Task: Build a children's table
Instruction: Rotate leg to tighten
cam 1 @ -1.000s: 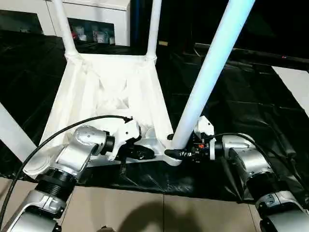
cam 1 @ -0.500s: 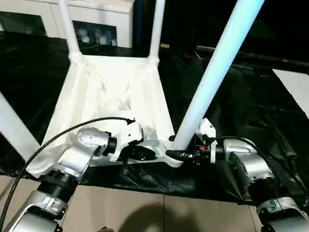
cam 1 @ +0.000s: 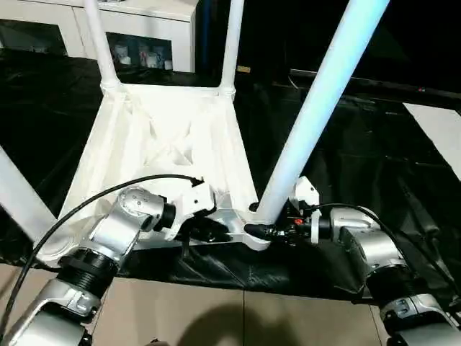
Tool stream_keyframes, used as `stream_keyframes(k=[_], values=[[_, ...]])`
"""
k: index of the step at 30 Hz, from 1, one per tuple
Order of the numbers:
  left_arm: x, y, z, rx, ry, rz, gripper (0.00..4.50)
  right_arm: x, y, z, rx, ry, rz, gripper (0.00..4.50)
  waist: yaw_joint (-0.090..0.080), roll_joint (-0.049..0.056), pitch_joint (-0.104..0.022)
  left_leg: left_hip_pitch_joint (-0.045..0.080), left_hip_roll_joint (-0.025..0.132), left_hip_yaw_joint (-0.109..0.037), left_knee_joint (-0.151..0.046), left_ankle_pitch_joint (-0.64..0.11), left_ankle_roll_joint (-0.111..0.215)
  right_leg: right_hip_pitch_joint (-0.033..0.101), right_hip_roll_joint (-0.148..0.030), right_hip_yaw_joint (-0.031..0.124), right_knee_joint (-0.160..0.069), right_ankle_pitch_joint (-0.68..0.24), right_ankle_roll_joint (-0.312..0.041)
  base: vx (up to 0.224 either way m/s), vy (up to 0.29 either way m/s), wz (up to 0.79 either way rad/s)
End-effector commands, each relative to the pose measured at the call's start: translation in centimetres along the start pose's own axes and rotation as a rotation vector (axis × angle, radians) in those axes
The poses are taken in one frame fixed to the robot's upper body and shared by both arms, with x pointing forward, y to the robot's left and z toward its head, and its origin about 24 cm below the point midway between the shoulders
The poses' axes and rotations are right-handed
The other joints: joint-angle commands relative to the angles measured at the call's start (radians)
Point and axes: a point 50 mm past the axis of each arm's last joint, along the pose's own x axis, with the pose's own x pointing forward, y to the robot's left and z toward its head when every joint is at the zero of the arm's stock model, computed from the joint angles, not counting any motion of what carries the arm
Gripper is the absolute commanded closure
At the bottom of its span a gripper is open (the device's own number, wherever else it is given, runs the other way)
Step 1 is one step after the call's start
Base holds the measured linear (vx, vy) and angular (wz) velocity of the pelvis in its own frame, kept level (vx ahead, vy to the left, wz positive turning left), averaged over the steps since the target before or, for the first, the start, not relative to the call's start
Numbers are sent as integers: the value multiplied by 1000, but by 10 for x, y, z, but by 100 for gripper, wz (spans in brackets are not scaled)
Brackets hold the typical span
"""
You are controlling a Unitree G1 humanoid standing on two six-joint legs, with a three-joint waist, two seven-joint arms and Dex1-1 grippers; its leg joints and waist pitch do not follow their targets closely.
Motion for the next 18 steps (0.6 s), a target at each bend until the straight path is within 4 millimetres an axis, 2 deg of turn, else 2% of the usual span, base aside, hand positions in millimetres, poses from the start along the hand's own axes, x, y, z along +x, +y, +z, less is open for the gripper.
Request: stream_keyframes(k=[1,6,10,12,13,14,16,18], values=[[-3,-1,-20,-63,109,9,433,3,7,-11,26,59,53,210,0,8,-45,4,9,6,-64,-174,35,35,-36,31,-70,-50,-245,0,0,0],[-5,-1,-21,-77,129,18,450,3,8,-13,30,59,45,211,-2,9,-42,5,9,6,-66,-194,33,33,-36,31,-74,-77,-244,0,0,0],[3,2,-15,-108,80,75,450,8,8,-19,59,31,-70,216,-2,8,-37,6,11,5,-71,-227,16,28,-37,33,-80,-129,-232,0,0,0],[11,1,-12,-123,60,90,450,11,5,-22,61,10,-184,218,-3,8,-34,8,11,3,-76,-271,0,25,-38,33,-87,-206,-212,0,0,0],[21,1,-8,-134,36,116,450,16,2,-26,85,-11,-303,231,-4,7,-32,11,11,2,-78,-294,-13,20,-40,34,-93,-255,-198,0,0,0],[22,1,-7,-135,34,118,450,17,2,-26,87,-13,-312,231,-6,3,-30,10,10,0,-80,-317,-25,17,-41,34,-98,-312,-177,0,0,0],[36,0,-1,-142,10,137,450,25,1,-29,131,-44,-443,243,-11,4,-30,7,8,-6,-84,-351,-37,16,-40,32,-105,-376,-147,0,0,0],[43,-1,3,-148,-3,142,450,30,-1,-29,161,-63,-516,245,-18,4,-29,7,6,-10,-85,-391,-44,9,-41,32,-112,-434,-122,0,0,0]])
